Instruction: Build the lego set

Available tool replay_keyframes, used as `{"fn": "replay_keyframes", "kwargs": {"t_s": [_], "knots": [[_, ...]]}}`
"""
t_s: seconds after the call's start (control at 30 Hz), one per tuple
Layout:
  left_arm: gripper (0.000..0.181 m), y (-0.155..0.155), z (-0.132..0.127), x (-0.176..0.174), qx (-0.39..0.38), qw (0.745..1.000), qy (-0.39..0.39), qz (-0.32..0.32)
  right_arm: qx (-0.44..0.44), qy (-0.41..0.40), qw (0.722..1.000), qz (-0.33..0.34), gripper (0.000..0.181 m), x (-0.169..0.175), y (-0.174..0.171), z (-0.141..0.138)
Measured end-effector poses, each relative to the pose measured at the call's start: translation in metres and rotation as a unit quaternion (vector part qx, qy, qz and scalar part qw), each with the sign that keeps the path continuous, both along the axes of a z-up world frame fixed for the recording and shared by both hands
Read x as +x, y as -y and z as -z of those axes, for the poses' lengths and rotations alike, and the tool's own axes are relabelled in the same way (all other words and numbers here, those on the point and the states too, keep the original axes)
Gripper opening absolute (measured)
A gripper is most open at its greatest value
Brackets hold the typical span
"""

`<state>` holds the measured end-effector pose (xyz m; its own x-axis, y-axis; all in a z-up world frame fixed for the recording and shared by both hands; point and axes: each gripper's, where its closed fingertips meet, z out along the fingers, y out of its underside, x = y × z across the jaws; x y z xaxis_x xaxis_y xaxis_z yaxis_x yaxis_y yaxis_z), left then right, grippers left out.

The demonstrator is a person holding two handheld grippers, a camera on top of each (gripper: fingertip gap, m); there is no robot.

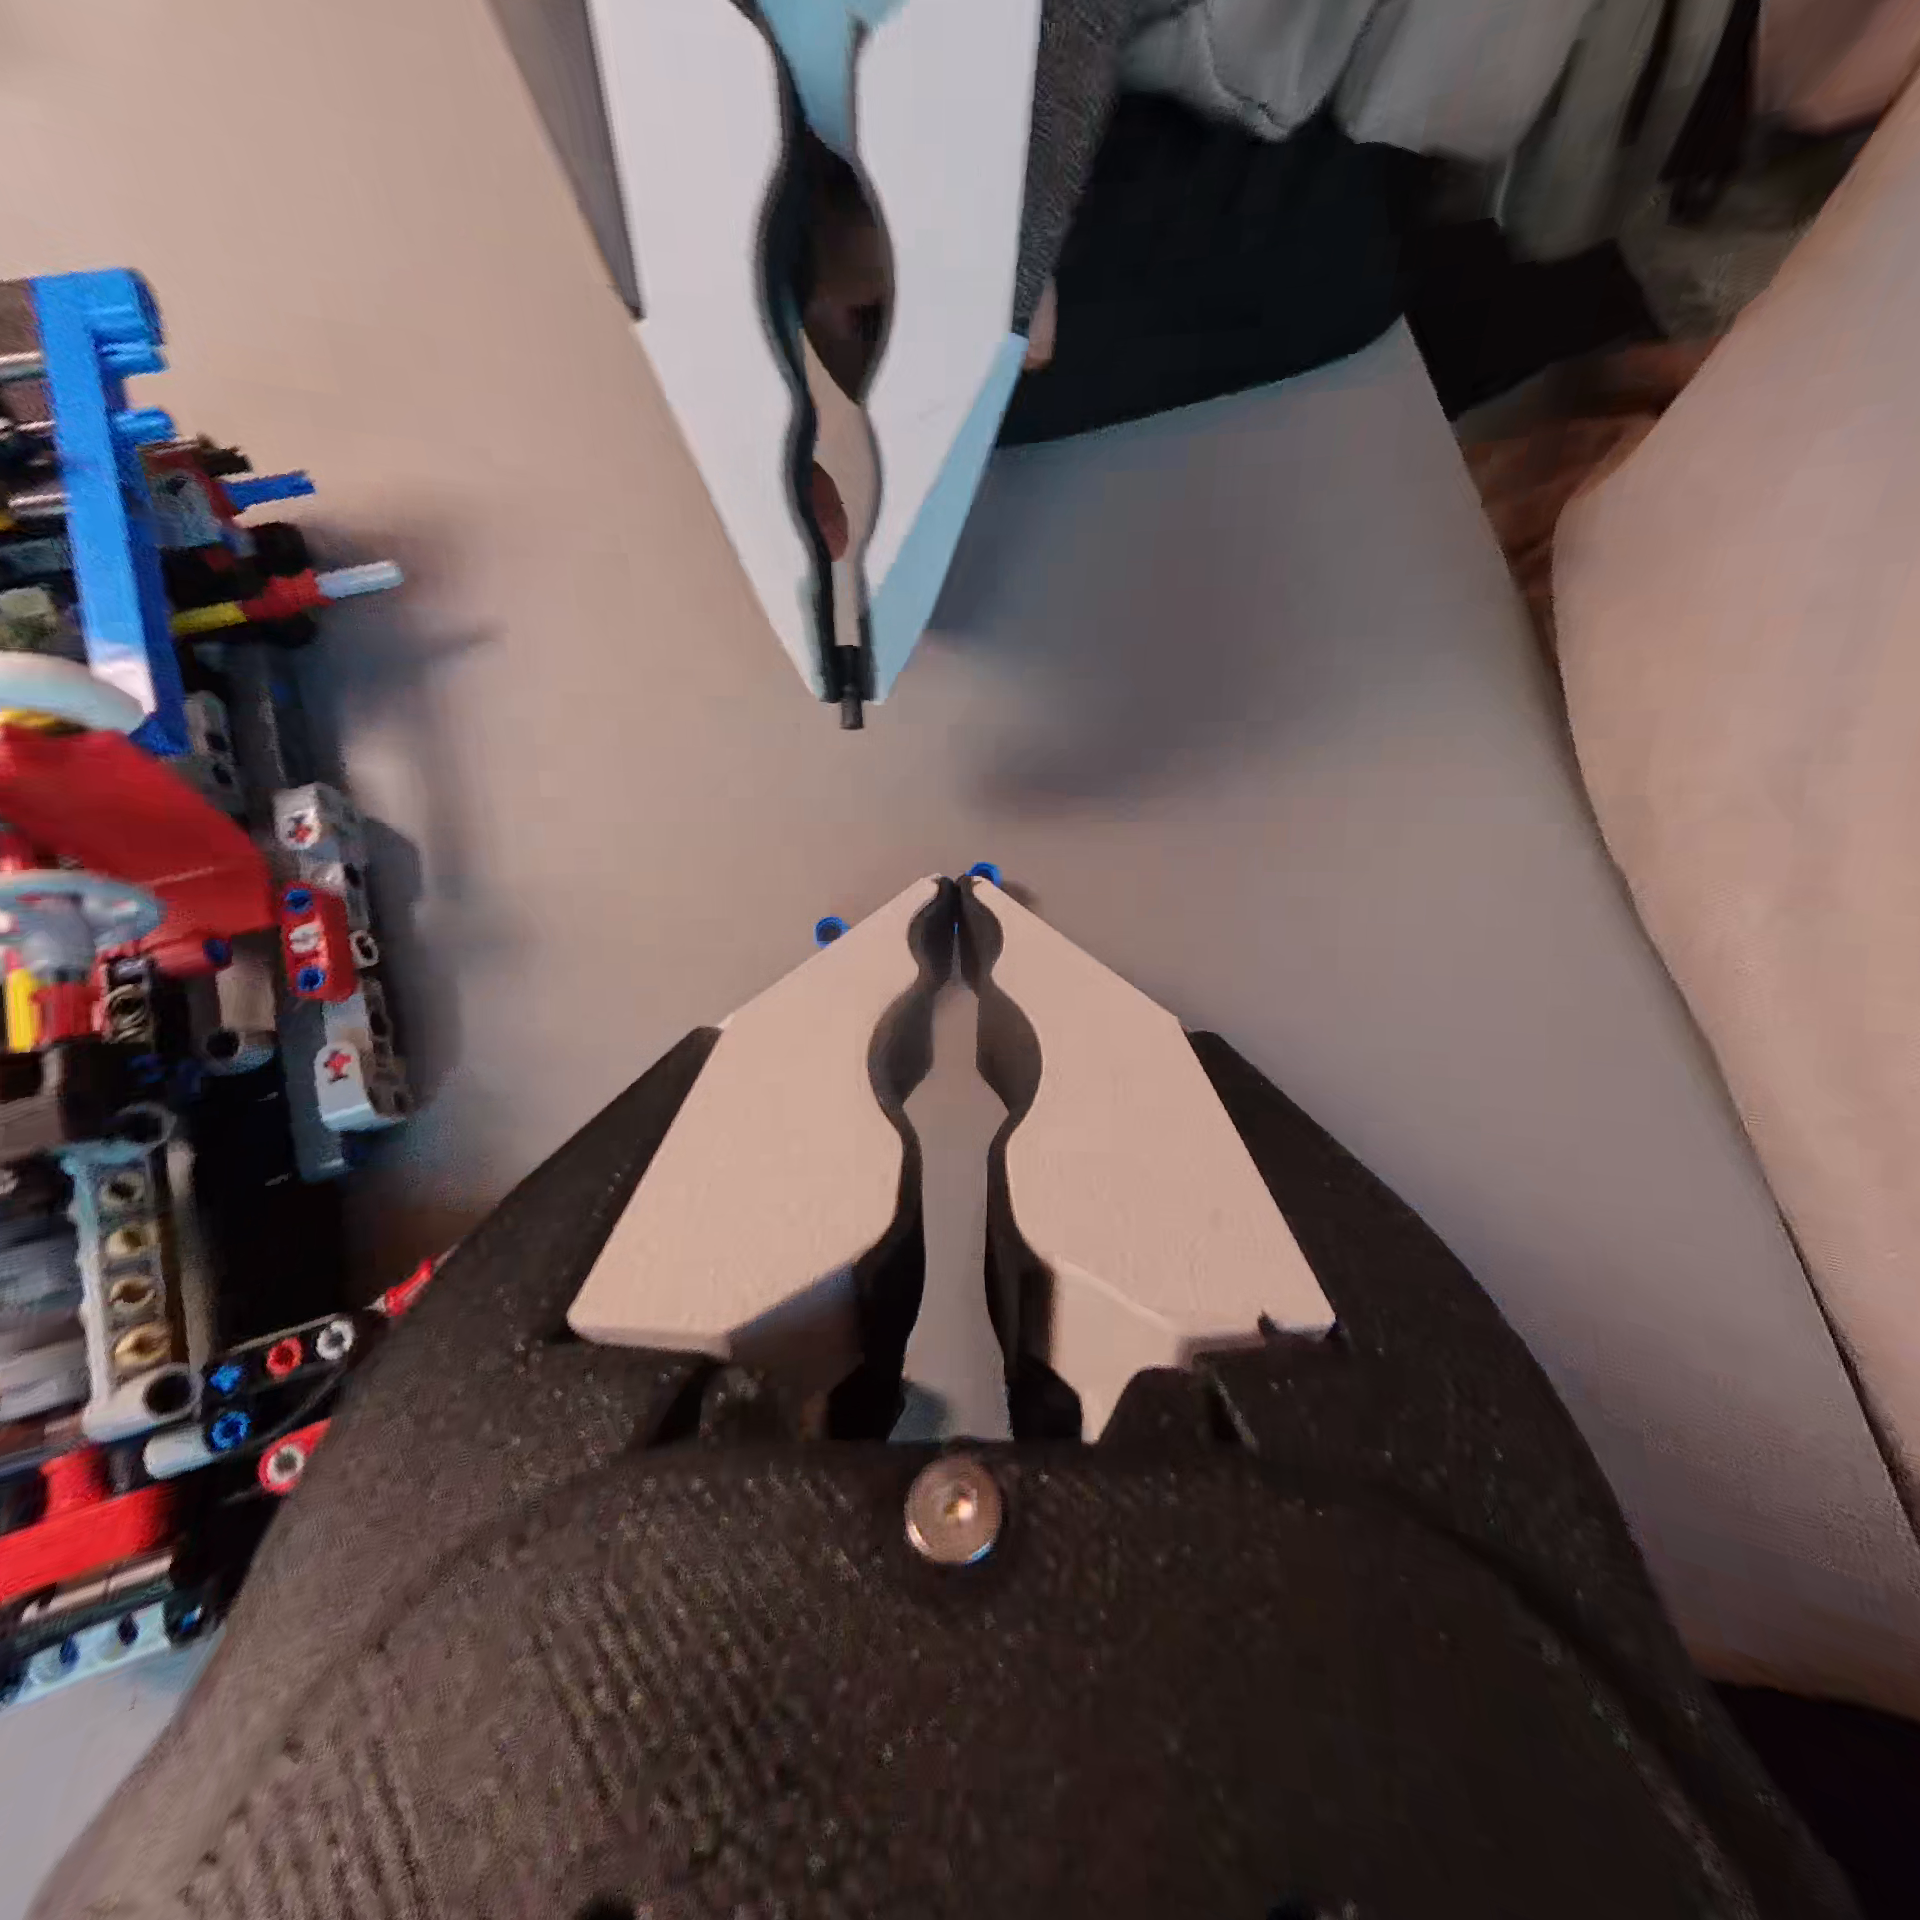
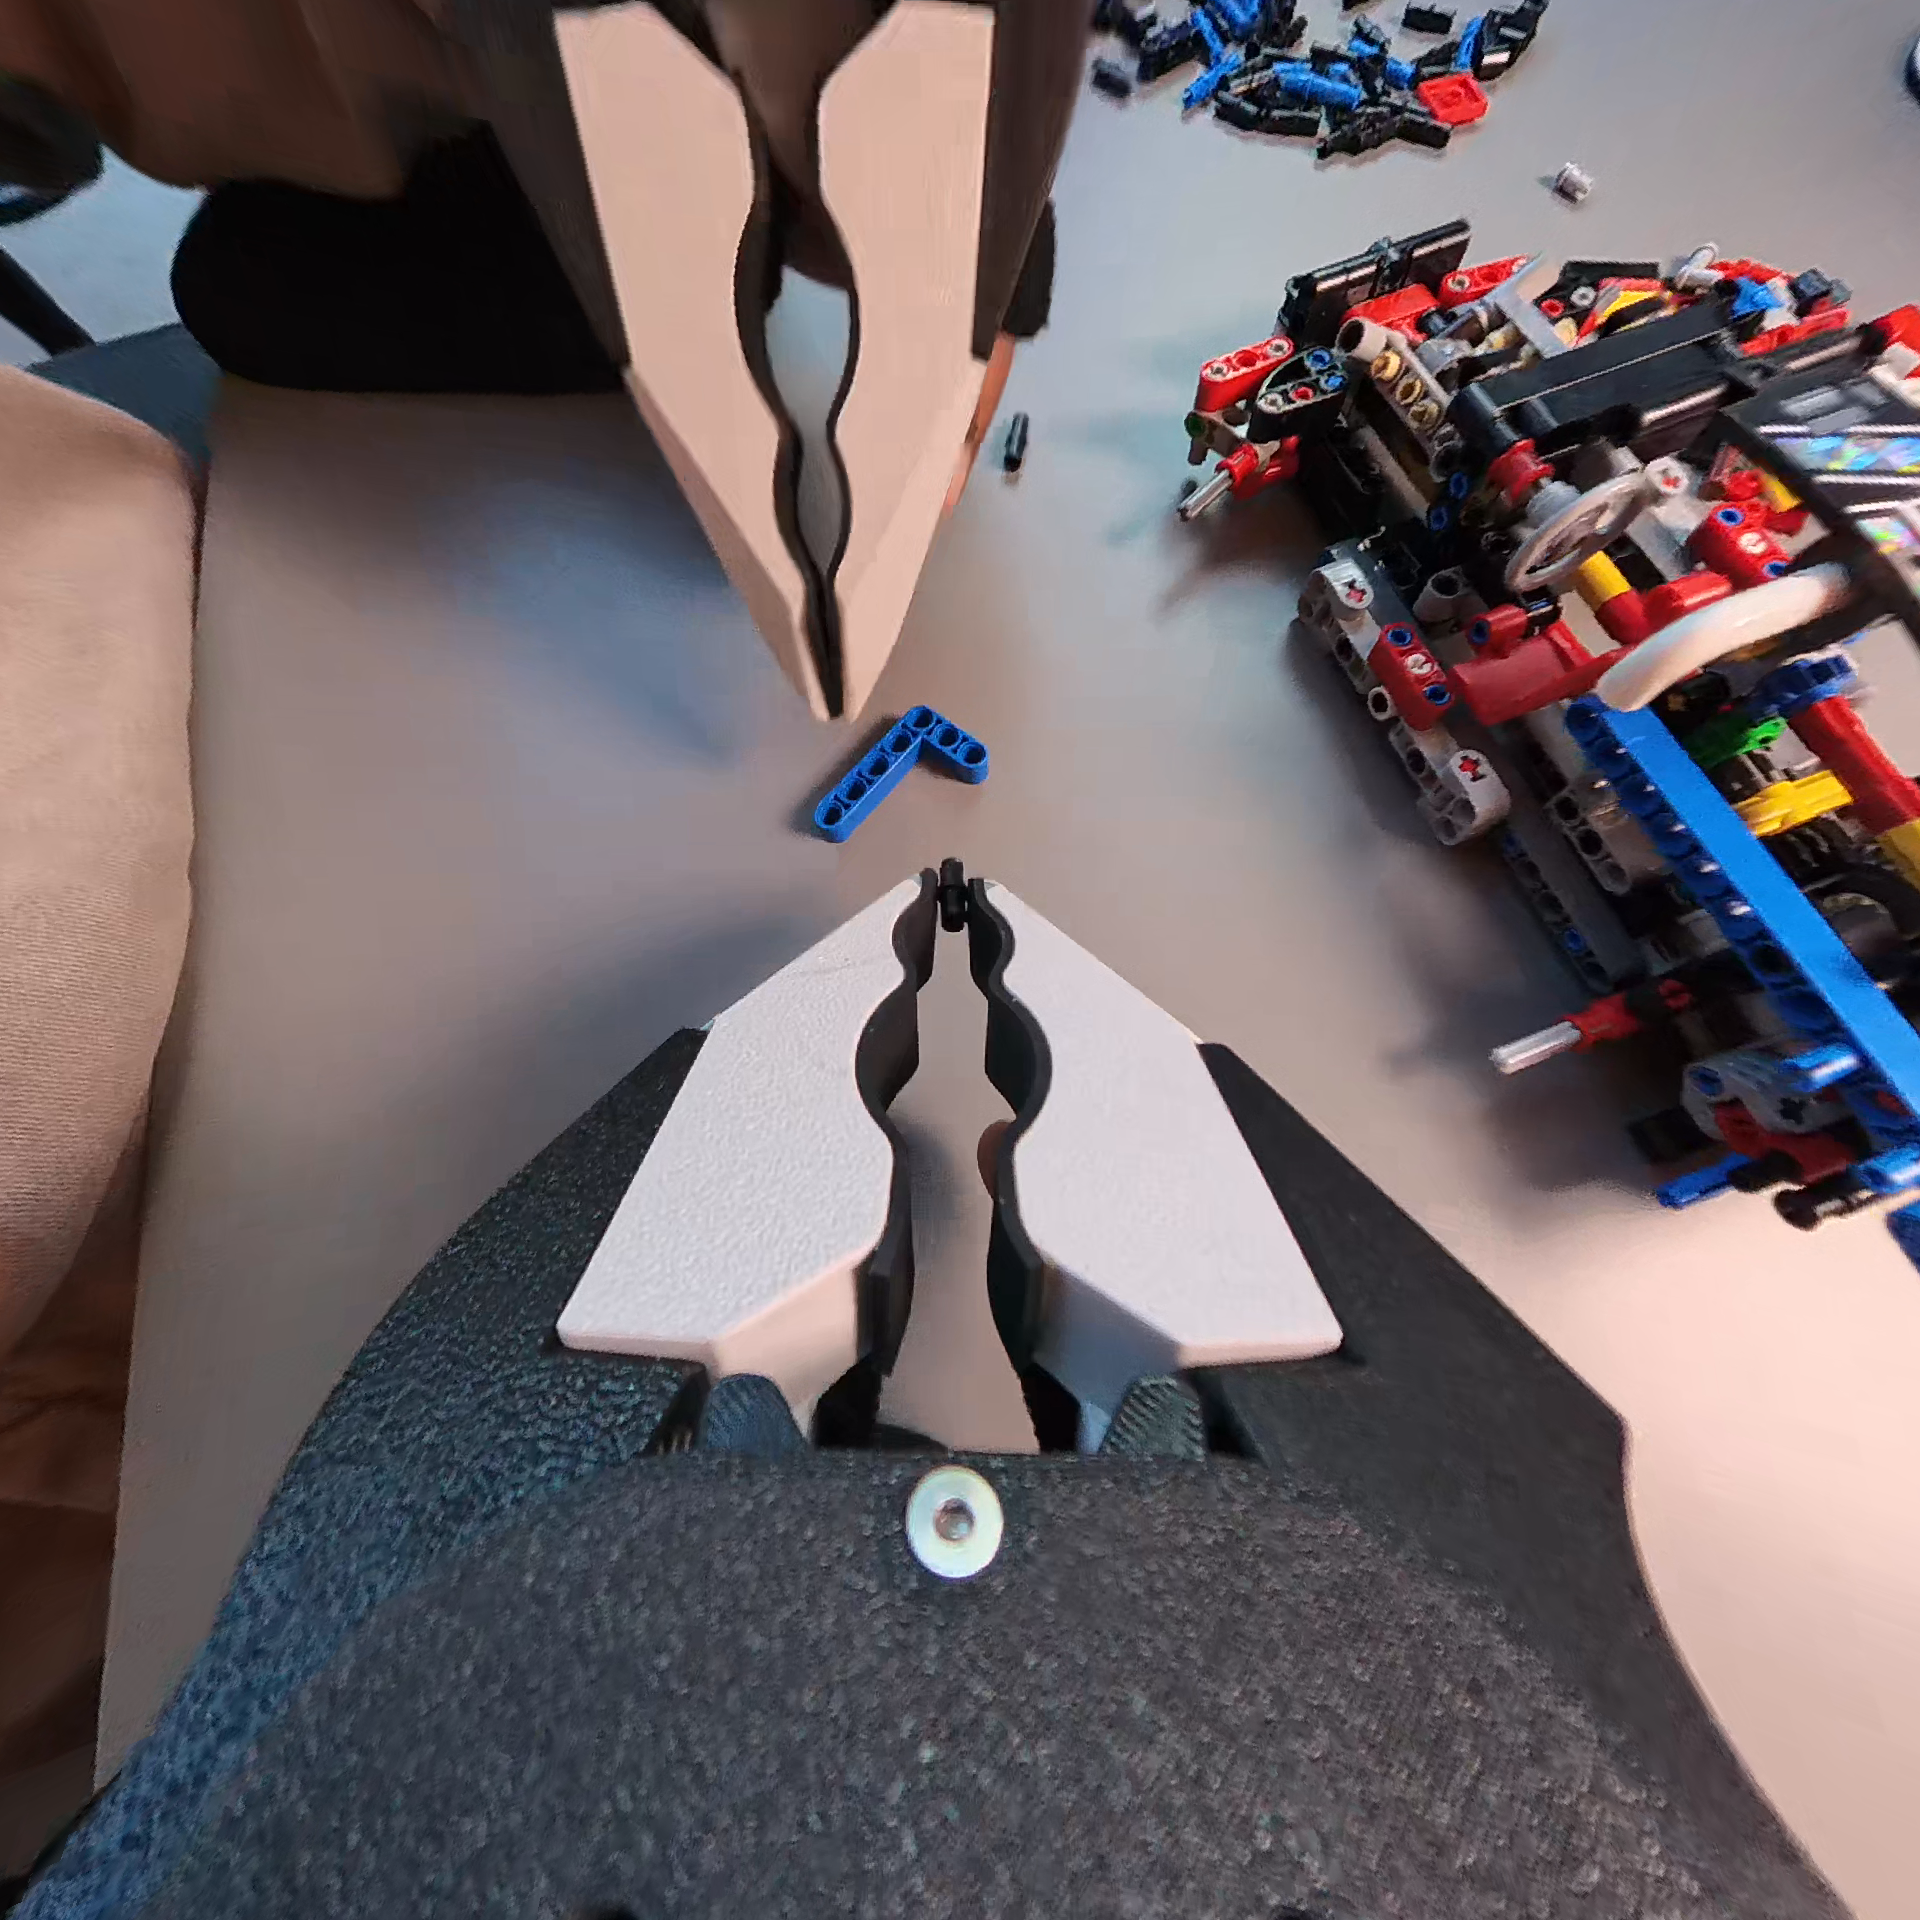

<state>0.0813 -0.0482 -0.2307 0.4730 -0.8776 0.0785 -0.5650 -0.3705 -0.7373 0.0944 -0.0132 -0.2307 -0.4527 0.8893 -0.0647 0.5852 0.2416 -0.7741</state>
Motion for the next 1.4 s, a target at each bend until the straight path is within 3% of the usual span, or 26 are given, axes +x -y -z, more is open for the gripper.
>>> {"fn": "replay_keyframes", "kwargs": {"t_s": [0.03,0.1,0.2,0.43,0.53,0.67,0.77,0.83,0.93,1.03,1.17,1.23,1.3,1.4], "knots": [[0.0,-0.003,0.0,-0.006,0.008,1.0,0.004,-0.018,0.015,0.009,1.0,-0.002,0.003,0.001,-0.001,0.005],[0.018,-0.007,0.006,-0.018,0.03,0.999,-0.019,-0.041,0.048,0.03,0.998,-0.011,0.003,0.001,-0.001,0.014],[0.033,-0.008,0.014,-0.016,0.04,0.998,-0.04,-0.036,0.091,0.053,0.994,-0.016,0.004,-0.002,-0.004,0.024],[0.027,-0.012,0.026,-0.013,0.042,0.996,-0.068,-0.027,0.146,0.059,0.987,-0.009,0.017,-0.006,-0.007,0.019],[0.027,-0.011,0.027,-0.013,0.042,0.997,-0.06,-0.033,0.125,0.037,0.991,-0.036,0.019,-0.004,0.019,0.003],[0.026,-0.011,0.027,-0.014,0.035,0.997,-0.052,-0.042,0.131,0.08,0.988,-0.016,0.028,-0.01,0.04,0.024],[0.02,-0.01,0.027,-0.017,0.031,0.997,-0.049,-0.05,0.113,0.08,0.99,0.014,0.012,-0.02,0.037,0.028],[0.028,-0.007,0.024,-0.022,0.035,0.997,-0.045,-0.055,0.097,0.085,0.991,0.029,0.008,-0.021,0.031,0.027],[0.035,-0.001,0.003,-0.021,0.064,0.996,0.005,-0.054,-0.088,0.054,0.994,0.035,0.007,-0.025,0.045,0.001],[0.036,0.002,-0.026,-0.021,0.122,0.987,0.082,-0.07,-0.328,-0.006,0.944,0.041,0.006,-0.024,0.053,-0.052],[0.031,0.008,-0.065,-0.016,0.146,0.966,0.198,-0.078,-0.585,-0.037,0.809,0.03,0.006,-0.017,0.059,-0.099],[0.025,0.014,-0.079,-0.011,0.118,0.955,0.265,-0.058,-0.644,-0.038,0.763,0.035,0.006,-0.015,0.063,-0.101],[0.018,0.017,-0.092,-0.01,0.108,0.942,0.313,-0.052,-0.671,-0.041,0.739,0.037,0.005,-0.014,0.066,-0.099],[0.011,0.01,-0.089,-0.013,0.125,0.948,0.283,-0.076,-0.702,-0.069,0.706,0.059,0.007,-0.014,0.056,-0.1]]}}
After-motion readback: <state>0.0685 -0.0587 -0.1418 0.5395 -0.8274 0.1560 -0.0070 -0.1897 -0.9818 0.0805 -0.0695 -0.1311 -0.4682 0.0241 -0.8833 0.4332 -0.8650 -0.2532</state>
